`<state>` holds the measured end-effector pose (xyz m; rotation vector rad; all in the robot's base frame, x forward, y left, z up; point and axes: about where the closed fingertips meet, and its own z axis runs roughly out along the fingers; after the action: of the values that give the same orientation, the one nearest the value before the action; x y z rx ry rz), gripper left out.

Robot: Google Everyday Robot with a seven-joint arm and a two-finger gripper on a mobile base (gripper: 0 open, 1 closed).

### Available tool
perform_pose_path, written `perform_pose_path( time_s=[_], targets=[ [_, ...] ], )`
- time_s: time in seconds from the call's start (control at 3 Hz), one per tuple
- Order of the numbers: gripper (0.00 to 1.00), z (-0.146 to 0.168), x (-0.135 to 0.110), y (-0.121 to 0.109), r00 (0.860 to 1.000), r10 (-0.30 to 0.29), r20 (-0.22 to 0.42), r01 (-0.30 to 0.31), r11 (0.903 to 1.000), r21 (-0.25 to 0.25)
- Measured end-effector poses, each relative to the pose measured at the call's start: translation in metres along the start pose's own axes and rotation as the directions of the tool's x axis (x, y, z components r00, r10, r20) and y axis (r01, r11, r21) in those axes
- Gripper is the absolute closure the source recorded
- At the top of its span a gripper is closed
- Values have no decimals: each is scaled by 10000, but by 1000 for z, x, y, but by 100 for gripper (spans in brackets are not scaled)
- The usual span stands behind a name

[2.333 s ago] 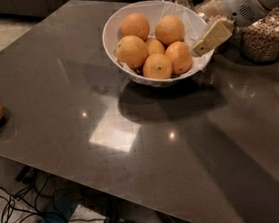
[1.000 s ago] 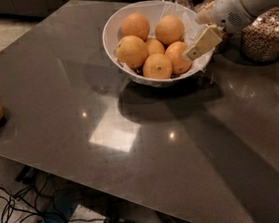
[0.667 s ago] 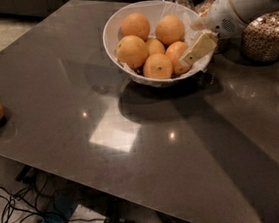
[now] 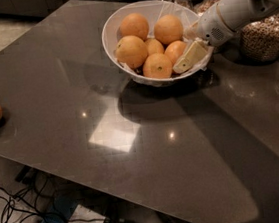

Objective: Pick orange from white bowl

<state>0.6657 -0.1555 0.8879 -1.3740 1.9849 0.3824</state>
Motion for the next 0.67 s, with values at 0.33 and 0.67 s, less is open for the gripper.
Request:
perform_pose_path(
  time_s=[0.33,0.67],
  targets=[
    [23,7,-3,3,10000,-14,-25,14,9998,-195],
    [25,11,-3,4,10000,6,-44,-7,9995,-309]
  ],
)
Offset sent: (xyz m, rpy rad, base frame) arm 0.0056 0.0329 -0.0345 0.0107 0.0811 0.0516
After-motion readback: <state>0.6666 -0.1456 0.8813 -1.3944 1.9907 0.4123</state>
